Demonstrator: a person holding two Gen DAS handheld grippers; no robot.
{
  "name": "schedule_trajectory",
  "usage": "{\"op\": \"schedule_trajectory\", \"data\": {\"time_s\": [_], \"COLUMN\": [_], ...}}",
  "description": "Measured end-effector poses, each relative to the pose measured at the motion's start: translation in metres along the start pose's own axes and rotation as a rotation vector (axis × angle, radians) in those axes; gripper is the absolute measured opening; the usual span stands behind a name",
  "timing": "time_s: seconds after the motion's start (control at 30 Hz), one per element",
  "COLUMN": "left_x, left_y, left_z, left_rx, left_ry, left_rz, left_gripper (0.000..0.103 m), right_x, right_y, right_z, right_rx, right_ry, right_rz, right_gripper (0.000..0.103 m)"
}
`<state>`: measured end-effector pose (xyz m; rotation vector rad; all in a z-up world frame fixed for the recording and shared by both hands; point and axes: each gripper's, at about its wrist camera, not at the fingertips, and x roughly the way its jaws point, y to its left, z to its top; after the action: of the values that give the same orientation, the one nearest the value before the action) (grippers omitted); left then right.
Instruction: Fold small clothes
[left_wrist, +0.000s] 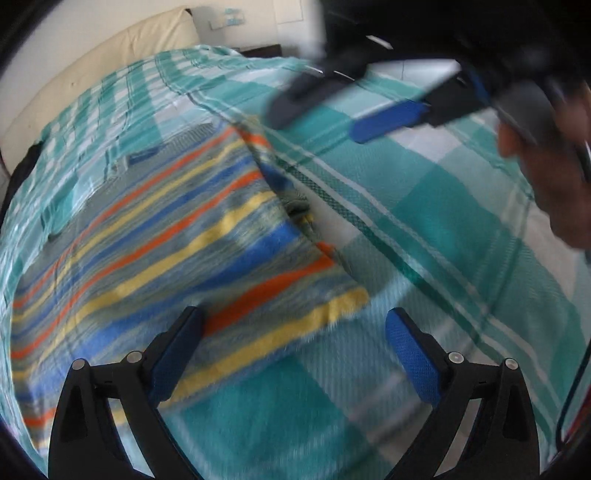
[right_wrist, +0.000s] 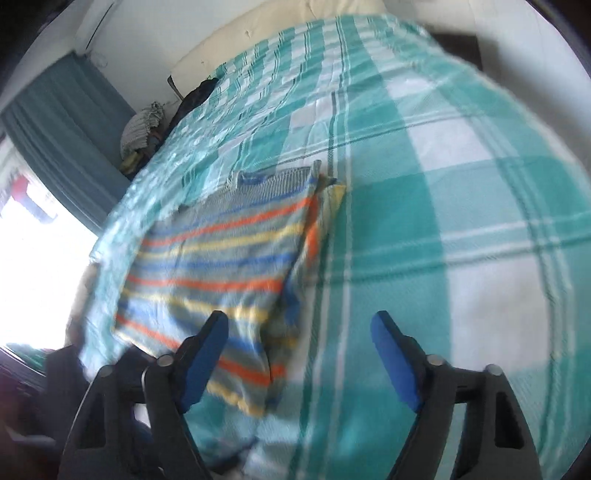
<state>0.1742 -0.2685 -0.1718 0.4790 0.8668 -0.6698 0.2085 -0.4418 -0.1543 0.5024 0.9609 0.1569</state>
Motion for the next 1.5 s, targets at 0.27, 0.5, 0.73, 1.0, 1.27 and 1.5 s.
{"op": "schedule_trajectory", "data": {"time_s": [0.27,0.5,0.73,1.0,1.27,1.5], "left_x": [0.007,-0.061,-0.101,-0.093,-0.135,-0.083], "left_y": [0.019,0.116,0.219,0.263,0.294,0.332], "left_z": [0.007,-0.025,-0.105,-0.17,-0.189,-0.156], "left_rx": [-0.106,-0.475,-0.762,-0.907,-0.983,-0.921], "left_ry": [-0.06,-0.173,-0.169,-0.077,-0.165,0.003], "left_rz": [-0.02,-0.139,-0.076,0.008,0.001,0.058], "left_gripper": [0.013,0.011,0.011,0.024,0.061,0.018], "right_x": [0.09,0.076,0.133,0.24,0.191,0.121], "right_y": [-0.015,0.081,0.225,0.316,0.301,0.271], "right_z": [0.077,0.101,0.105,0.07,0.054,-0.006], "right_rx": [0.091,-0.093,-0.245,-0.244,-0.312,-0.533], "right_ry": [0.114,-0.004,0.056,0.127,0.051,0.029], "right_rz": [0.055,0.064,0.149,0.18,0.187,0.061], "right_gripper": [0.041,0.01,0.01,0.019,0.045,0.038]}}
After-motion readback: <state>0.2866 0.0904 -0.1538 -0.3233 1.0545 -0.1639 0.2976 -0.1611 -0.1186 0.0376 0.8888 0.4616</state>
